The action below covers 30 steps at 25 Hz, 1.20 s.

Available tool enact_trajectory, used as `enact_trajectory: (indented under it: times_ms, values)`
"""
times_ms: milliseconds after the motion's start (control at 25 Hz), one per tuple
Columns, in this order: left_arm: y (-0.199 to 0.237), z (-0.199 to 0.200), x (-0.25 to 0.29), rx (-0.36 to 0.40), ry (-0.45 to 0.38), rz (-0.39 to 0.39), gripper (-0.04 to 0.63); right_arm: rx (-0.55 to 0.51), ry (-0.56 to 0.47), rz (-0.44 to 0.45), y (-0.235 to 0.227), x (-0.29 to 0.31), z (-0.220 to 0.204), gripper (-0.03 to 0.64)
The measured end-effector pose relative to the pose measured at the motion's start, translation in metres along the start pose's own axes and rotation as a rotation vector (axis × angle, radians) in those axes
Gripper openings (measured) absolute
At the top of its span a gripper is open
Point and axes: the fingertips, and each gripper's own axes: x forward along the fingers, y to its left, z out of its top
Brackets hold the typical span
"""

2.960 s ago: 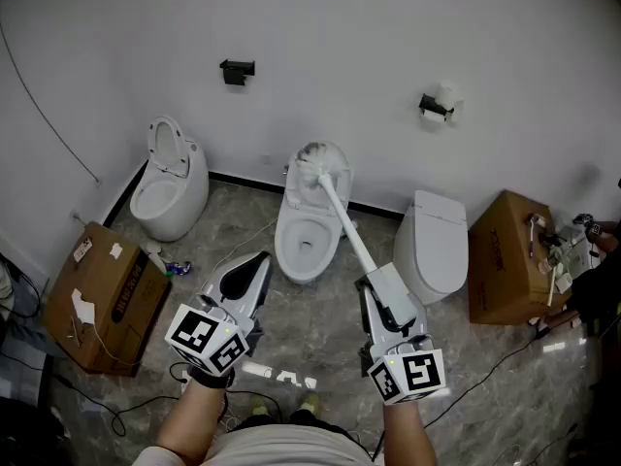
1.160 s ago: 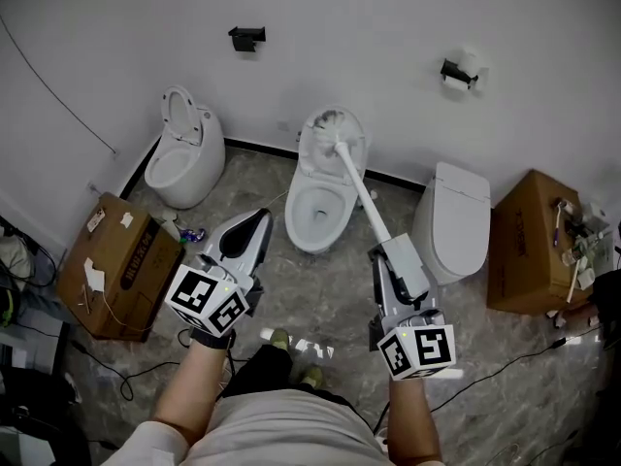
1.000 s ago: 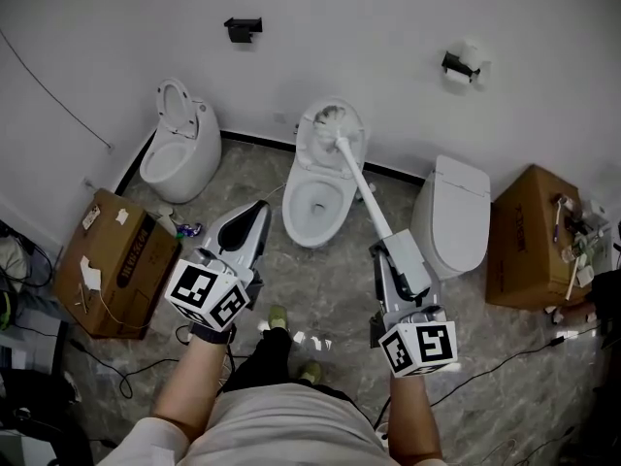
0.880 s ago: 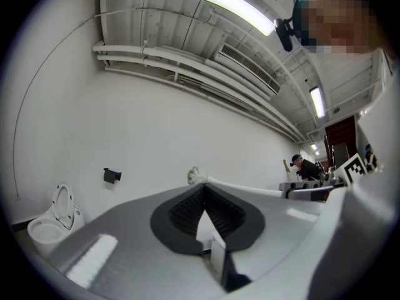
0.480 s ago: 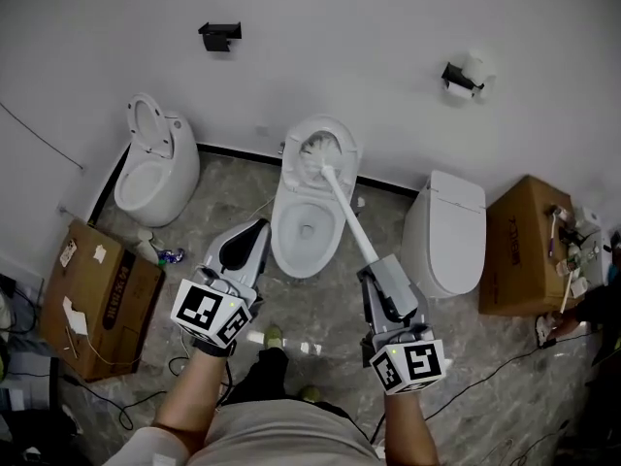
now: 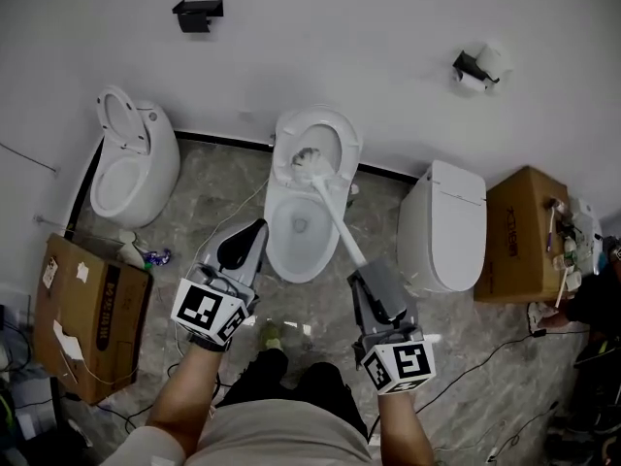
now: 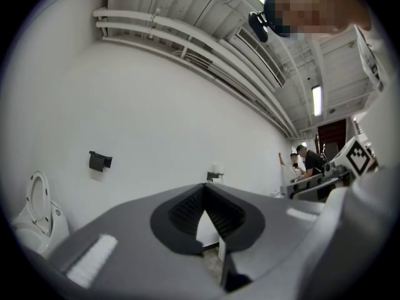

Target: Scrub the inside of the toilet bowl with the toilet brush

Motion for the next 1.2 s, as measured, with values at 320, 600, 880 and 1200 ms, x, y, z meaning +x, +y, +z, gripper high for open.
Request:
enact_trajectory:
  times_ms: [320,600,880,1200]
  values:
    - [0.02,-0.043,0.043,-0.035,0.052,-0.015,0.005,0.042,0.094,-0.022,-0.029,0.045,-0.046,0.163]
    - [0.044,-0.085,0.09,-0.053,0.096,0.023,0.005,0.07,0.185,0.015,-0.065,0.101,-0.087,0.163]
    - [0.071,-0.135,0.141,-0.076,0.167,0.102,0.005,0.036,0.305,0.114,-0.107,0.169,-0.13,0.163]
    - [0.096,-0.206,0.173,-0.109,0.22,0.146,0.005,0.031,0.427,0.163,-0.134,0.221,-0.21,0.163]
